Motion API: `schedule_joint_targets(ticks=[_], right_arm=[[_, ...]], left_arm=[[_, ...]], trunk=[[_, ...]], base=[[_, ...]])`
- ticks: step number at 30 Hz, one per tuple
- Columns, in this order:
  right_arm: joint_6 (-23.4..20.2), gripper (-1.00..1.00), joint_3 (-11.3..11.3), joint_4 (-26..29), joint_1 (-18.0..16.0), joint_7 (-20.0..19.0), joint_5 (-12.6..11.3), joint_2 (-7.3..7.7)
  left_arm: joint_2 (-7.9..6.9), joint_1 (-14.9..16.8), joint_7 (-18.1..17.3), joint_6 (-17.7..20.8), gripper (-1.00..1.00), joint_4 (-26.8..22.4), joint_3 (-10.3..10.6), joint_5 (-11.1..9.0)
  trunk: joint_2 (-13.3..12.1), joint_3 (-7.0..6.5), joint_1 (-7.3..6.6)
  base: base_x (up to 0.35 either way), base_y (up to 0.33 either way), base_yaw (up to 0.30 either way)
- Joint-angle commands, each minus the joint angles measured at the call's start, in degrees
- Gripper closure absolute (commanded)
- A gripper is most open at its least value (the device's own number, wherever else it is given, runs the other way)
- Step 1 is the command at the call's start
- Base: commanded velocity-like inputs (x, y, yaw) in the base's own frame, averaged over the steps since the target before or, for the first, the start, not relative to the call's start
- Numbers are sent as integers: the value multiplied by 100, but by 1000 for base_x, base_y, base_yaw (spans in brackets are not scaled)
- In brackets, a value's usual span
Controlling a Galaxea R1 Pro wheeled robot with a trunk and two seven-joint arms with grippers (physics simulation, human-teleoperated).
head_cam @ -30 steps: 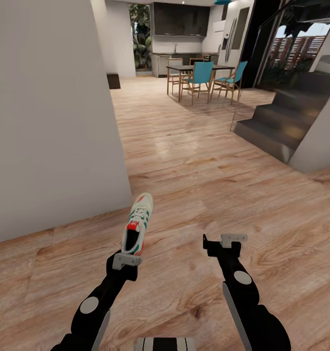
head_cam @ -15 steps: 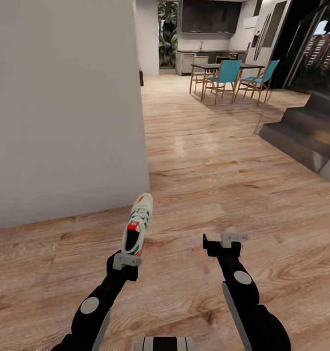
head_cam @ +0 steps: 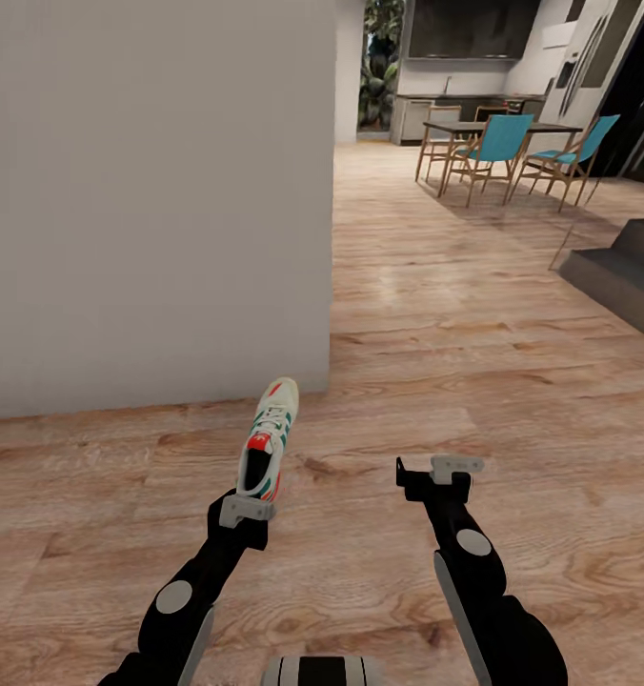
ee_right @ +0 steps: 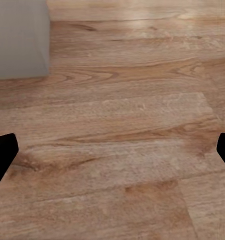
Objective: Pick up the two gym shoes and the two sandals from the corridor floor and place them onto the hallstand (shoe rack) in the corridor, making sure they are on the rack and not on the floor. Arrange them so the two gym shoes are next to each other and the two sandals are next to each other.
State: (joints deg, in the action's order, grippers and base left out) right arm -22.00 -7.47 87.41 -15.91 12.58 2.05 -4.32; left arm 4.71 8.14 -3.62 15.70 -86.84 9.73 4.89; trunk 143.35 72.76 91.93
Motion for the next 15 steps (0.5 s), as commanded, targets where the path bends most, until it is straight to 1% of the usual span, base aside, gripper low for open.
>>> schedule_joint_targets(ticks=[1, 15], right_arm=[[-41, -100, -8, 7, -1, 26, 22, 1], [-41, -100, -8, 4, 0, 26, 34, 1]], left_arm=[[3, 3, -37, 30, 100, -8, -6, 55], [3, 3, -43, 30, 100, -8, -43, 47]], trunk=[[2, 8, -1], [2, 55, -1]], base=[[0, 0, 273], [0, 0, 273]])
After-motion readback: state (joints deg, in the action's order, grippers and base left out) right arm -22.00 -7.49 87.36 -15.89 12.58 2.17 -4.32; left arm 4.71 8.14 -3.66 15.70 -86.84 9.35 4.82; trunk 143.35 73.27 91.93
